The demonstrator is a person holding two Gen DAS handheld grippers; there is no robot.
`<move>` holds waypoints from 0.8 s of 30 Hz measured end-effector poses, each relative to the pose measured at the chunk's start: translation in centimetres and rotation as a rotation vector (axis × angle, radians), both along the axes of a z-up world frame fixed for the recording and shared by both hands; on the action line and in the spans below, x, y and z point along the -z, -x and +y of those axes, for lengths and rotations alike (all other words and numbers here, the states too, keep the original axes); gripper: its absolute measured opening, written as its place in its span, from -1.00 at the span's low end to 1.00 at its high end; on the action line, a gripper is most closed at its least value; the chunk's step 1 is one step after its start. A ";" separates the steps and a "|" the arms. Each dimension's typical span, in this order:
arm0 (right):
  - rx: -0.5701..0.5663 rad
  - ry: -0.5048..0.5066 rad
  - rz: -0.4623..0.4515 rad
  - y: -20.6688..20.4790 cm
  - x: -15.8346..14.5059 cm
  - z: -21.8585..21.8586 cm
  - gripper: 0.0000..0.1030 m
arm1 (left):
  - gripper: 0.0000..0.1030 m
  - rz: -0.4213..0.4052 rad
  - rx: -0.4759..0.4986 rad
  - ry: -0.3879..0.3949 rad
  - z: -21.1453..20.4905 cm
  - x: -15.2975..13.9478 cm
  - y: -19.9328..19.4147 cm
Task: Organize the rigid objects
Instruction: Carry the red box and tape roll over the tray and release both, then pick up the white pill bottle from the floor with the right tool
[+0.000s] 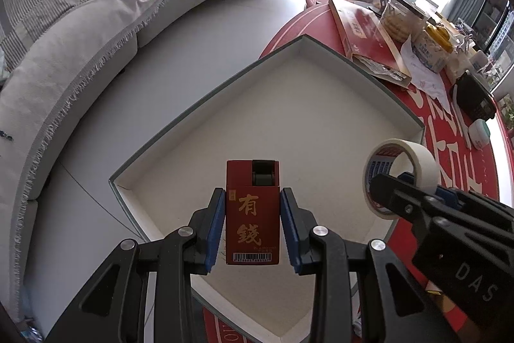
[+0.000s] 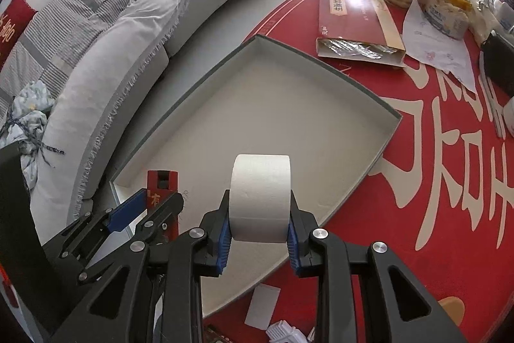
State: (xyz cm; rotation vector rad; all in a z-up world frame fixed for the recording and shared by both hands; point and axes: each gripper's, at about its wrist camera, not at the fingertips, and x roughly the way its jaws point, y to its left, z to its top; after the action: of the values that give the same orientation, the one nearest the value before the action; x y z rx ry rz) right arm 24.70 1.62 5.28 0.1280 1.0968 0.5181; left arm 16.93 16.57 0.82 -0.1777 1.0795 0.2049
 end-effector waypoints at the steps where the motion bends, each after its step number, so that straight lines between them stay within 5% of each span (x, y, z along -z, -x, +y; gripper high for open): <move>1: 0.000 0.002 0.000 -0.1 0.1 0.0 -0.42 | -0.29 0.002 -0.002 0.001 0.0 0.1 0.0; 9: -0.002 0.004 0.021 -0.6 0.7 0.5 -0.41 | -0.23 0.002 0.010 0.003 0.0 0.7 -0.3; 10: -0.011 0.005 0.024 -0.7 0.8 0.7 -0.40 | -0.12 -0.005 0.013 -0.012 -0.2 0.7 -0.2; 11: -0.020 0.006 0.031 -0.7 0.9 0.8 -0.33 | 0.22 -0.011 0.017 -0.021 -0.3 0.7 -0.1; 12: -0.013 0.023 0.035 -0.8 1.0 0.8 0.00 | 0.60 -0.015 0.016 -0.040 -0.3 0.7 0.0; 13: 0.000 0.036 0.032 -0.9 1.0 0.6 0.59 | 0.76 -0.020 0.025 -0.042 -0.4 0.6 0.1; 15: 0.012 -0.002 0.025 -0.8 0.7 -0.2 0.88 | 1.00 -0.038 0.031 -0.038 -0.4 0.3 0.4; 24: 0.083 0.019 0.133 2.1 -0.7 -5.5 0.89 | 1.00 -0.084 0.035 -0.012 -0.2 -1.9 2.5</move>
State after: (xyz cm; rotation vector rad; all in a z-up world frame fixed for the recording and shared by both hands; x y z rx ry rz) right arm 22.58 -3.90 5.96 0.1927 1.2205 0.4289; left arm 14.40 16.37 2.74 -0.1556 0.9972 0.1710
